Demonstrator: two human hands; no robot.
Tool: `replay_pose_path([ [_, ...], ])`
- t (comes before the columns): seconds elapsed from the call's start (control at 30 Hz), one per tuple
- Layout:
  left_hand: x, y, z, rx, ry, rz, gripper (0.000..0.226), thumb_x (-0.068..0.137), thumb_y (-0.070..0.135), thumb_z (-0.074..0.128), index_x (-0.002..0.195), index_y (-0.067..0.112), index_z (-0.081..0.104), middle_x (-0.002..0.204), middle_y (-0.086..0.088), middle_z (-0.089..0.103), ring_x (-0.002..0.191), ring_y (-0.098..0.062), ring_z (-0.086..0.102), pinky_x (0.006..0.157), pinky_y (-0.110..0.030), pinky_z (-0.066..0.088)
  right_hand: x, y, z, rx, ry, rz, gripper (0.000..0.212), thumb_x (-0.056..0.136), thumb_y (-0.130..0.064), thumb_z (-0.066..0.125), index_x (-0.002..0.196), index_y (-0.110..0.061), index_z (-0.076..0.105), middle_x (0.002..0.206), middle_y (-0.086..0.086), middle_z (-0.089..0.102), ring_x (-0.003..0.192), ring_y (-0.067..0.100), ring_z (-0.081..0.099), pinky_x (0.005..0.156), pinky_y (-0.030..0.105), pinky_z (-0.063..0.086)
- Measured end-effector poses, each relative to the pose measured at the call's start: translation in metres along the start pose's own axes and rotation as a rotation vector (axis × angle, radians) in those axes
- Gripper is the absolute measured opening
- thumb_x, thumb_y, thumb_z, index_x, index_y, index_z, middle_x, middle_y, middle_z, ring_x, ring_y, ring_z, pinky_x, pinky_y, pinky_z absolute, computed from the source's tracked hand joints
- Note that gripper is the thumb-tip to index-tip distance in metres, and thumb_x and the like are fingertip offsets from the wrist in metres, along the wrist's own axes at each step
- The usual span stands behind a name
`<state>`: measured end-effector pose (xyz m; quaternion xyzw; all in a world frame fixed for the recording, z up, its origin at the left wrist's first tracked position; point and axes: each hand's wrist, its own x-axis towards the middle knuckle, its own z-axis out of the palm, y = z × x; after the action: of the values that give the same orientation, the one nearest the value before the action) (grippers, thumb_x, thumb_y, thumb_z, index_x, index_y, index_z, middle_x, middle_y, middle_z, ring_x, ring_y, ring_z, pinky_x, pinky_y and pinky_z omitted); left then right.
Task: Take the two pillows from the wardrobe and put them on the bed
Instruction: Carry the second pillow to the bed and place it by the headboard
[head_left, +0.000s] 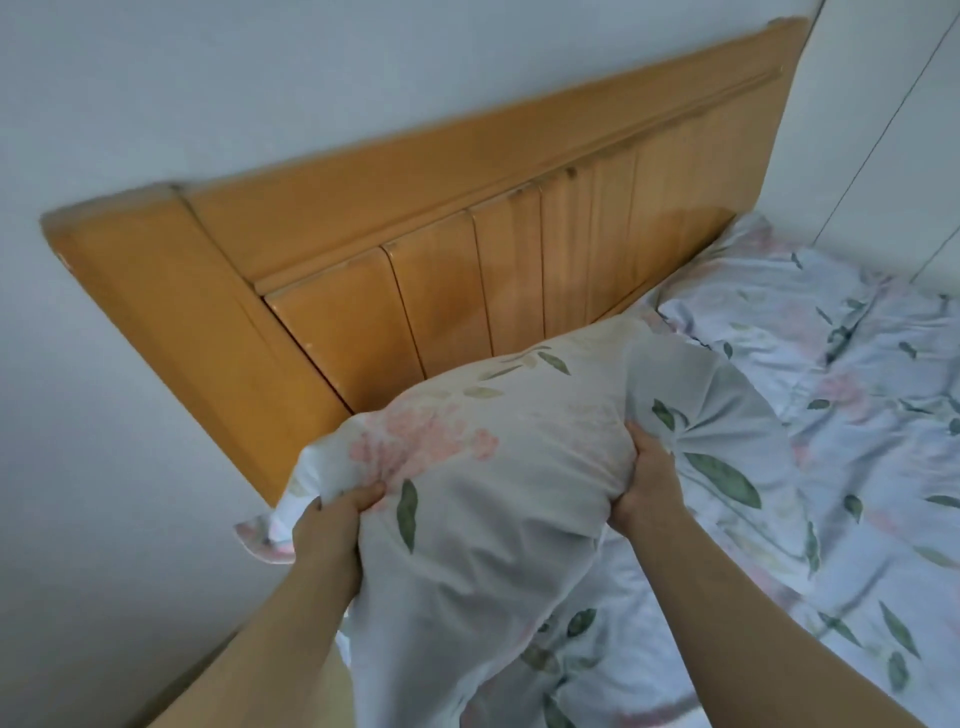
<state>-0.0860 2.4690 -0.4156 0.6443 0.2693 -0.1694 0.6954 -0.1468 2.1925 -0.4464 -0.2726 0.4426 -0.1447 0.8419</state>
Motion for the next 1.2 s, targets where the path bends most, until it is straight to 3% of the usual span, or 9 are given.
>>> replay_pose_path([
  [0.3, 0.058, -0.043, 0.128, -0.083, 0.062, -0.006, 0.047, 0.075, 0.012, 0.072, 0.118, 0.007, 0.054, 0.107, -0.013, 0.064, 0.092, -0.032, 0.061, 0.079, -0.040, 0.051, 0.142, -0.070, -0.018, -0.106, 0.019, -0.053, 0.092, 0.046, -0.041, 0.081, 0.131, -0.038, 0.047, 0.127, 0.001, 0.060, 0.107, 0.032, 0.061, 0.086, 0.056, 0.052],
  [0.47, 0.093, -0.077, 0.174, -0.097, 0.085, -0.026, 0.034, 0.079, 0.012, 0.070, 0.111, 0.010, 0.059, 0.104, -0.010, 0.065, 0.086, -0.029, 0.062, 0.067, -0.033, 0.050, 0.202, -0.084, -0.030, -0.121, 0.026, -0.116, 0.075, 0.061, -0.037, 0.076, 0.132, -0.030, 0.050, 0.124, 0.005, 0.063, 0.105, 0.033, 0.064, 0.079, 0.052, 0.057],
  [0.6, 0.122, -0.118, 0.195, 0.071, 0.183, -0.022, 0.022, 0.088, 0.031, 0.060, 0.099, 0.013, 0.055, 0.094, -0.011, 0.060, 0.079, -0.027, 0.056, 0.064, -0.033, 0.046, 0.230, -0.081, -0.057, -0.190, 0.178, -0.314, 0.054, 0.086, -0.025, 0.060, 0.137, -0.027, 0.043, 0.137, 0.005, 0.053, 0.117, 0.030, 0.056, 0.098, 0.044, 0.048],
  [0.67, 0.142, -0.144, 0.203, 0.115, 0.269, -0.082, 0.036, 0.090, 0.043, 0.052, 0.093, 0.007, 0.053, 0.089, -0.018, 0.057, 0.074, -0.032, 0.054, 0.069, -0.037, 0.046, 0.244, -0.071, -0.086, -0.239, 0.273, -0.315, 0.052, 0.091, -0.028, 0.054, 0.140, -0.028, 0.037, 0.135, 0.012, 0.052, 0.119, 0.032, 0.054, 0.097, 0.041, 0.045],
  [0.77, 0.166, -0.174, 0.207, 0.153, 0.392, -0.265, 0.060, 0.089, 0.049, 0.050, 0.122, -0.001, 0.051, 0.117, -0.023, 0.058, 0.102, -0.039, 0.056, 0.084, -0.042, 0.044, 0.254, -0.038, -0.132, -0.304, 0.462, -0.195, 0.057, 0.093, -0.032, 0.052, 0.143, -0.017, 0.029, 0.107, 0.012, 0.052, 0.091, 0.028, 0.054, 0.079, 0.037, 0.043],
  [0.97, 0.186, -0.201, 0.185, 0.032, 0.403, -0.293, 0.090, 0.069, 0.048, 0.075, 0.139, 0.009, 0.033, 0.124, -0.013, 0.056, 0.107, -0.033, 0.059, 0.095, -0.044, 0.047, 0.245, 0.040, -0.179, -0.426, 0.791, -0.015, 0.081, 0.075, -0.054, 0.064, 0.137, -0.010, 0.036, 0.140, 0.024, 0.040, 0.118, 0.038, 0.048, 0.097, 0.046, 0.040],
  [1.07, 0.195, -0.192, 0.171, -0.065, 0.347, -0.403, 0.081, 0.066, 0.071, 0.063, 0.123, 0.015, 0.050, 0.106, -0.009, 0.063, 0.082, -0.024, 0.069, 0.072, -0.039, 0.055, 0.237, 0.057, -0.182, -0.440, 0.816, -0.009, 0.085, 0.077, -0.054, 0.064, 0.142, -0.011, 0.029, 0.145, 0.022, 0.032, 0.129, 0.039, 0.038, 0.106, 0.046, 0.032],
  [1.13, 0.198, -0.182, 0.164, -0.225, 0.308, -0.501, 0.076, 0.069, 0.078, 0.049, 0.118, 0.020, 0.056, 0.105, 0.001, 0.065, 0.093, -0.020, 0.067, 0.081, -0.035, 0.052, 0.231, 0.067, -0.179, -0.421, 0.784, -0.006, 0.089, 0.074, -0.055, 0.067, 0.142, -0.011, 0.031, 0.145, 0.021, 0.034, 0.128, 0.037, 0.040, 0.107, 0.046, 0.035],
  [1.2, 0.201, -0.175, 0.157, -0.336, 0.241, -0.539, 0.054, 0.078, 0.072, 0.045, 0.100, 0.026, 0.061, 0.072, 0.005, 0.066, 0.070, -0.011, 0.062, 0.070, -0.025, 0.050, 0.227, 0.081, -0.180, -0.325, 0.722, 0.013, 0.088, 0.069, -0.052, 0.072, 0.135, -0.003, 0.040, 0.136, 0.022, 0.046, 0.115, 0.037, 0.052, 0.097, 0.046, 0.044],
])
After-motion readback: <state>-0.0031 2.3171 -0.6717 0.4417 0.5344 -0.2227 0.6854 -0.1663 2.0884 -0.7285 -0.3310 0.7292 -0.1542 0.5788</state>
